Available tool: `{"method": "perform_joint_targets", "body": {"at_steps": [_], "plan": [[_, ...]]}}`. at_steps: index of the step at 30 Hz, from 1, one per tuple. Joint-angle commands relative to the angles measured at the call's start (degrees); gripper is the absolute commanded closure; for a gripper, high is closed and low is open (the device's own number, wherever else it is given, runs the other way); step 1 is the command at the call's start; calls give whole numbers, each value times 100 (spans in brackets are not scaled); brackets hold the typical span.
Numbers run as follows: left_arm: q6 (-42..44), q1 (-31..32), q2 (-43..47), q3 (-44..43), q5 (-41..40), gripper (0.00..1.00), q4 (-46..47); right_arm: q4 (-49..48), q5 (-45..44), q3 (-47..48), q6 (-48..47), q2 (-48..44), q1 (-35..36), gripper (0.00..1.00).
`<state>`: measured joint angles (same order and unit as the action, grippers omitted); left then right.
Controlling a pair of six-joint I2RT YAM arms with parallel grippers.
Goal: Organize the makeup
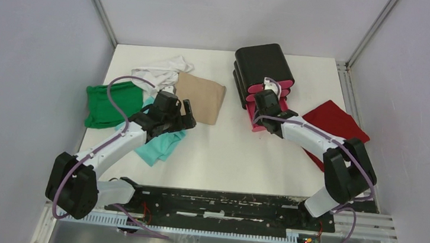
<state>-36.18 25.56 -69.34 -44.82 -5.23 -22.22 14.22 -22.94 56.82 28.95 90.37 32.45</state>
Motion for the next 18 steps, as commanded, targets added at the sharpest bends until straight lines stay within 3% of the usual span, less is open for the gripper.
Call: {"method": "perform_joint_targets", "body": {"at_steps": [1,6,18], "plan": [[107,-26,143,-53,197,1,261,-23,48,482,-41,263,-136,50],[145,-32,133,-96,426,1,350,99,91,537,-45,72,-140,37],[133,-29,79,-203,684,1,590,311,-33,-629,-187,-1576,-471,39]]}}
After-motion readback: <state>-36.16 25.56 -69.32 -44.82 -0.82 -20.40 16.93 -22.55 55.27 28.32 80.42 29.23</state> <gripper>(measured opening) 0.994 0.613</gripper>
